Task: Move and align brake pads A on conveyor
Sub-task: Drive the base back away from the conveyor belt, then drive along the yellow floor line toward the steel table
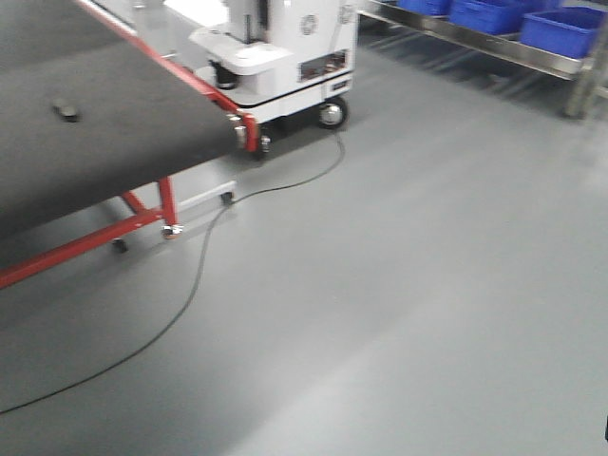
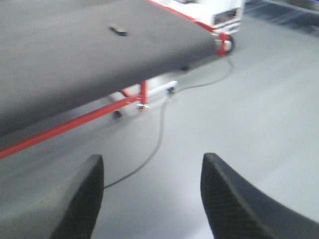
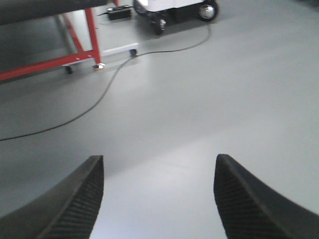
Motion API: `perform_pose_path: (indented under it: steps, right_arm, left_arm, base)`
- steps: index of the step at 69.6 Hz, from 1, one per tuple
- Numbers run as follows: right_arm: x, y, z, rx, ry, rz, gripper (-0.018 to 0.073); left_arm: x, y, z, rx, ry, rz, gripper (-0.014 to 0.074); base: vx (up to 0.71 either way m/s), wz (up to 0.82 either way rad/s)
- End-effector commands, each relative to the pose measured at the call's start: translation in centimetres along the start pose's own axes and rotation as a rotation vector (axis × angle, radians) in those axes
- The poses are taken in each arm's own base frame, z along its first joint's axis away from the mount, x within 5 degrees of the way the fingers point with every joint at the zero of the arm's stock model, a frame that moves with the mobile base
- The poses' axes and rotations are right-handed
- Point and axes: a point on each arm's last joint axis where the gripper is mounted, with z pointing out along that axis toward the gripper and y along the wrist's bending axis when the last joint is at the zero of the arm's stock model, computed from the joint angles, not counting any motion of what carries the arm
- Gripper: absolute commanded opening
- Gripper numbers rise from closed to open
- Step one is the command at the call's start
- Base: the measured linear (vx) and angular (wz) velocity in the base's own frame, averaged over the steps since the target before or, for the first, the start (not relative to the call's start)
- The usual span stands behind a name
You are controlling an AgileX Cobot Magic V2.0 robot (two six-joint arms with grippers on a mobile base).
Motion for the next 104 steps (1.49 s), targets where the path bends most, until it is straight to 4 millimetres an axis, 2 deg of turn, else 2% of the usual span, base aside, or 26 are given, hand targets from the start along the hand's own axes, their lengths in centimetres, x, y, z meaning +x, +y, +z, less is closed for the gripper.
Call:
perform_pose_path:
  steps: [1, 77, 104]
  right_arm:
    - [-1.31, -0.07, -0.38, 0.01, -0.081, -0.001, 0.0449]
    - [-1.28, -0.07, -0.38, 0.01, -0.078, -0.001, 0.0449]
    - [-1.28, -0.07, -0.38, 0.01, -0.078, -0.001, 0.0449]
  left_arm:
    - [-1.17, -0.08, -0.06, 0.012, -0.077, -0.004, 0.0423]
    - [-1.17, -0.08, -0.05, 0.012, -0.076, -0.004, 0.0423]
    - [-1.17, -0.08, -0.05, 0.012, -0.076, -0.004, 0.0423]
  base:
    - [-0.38, -0.57]
    - [-0.27, -0.71]
    - [-0.05, -0.2]
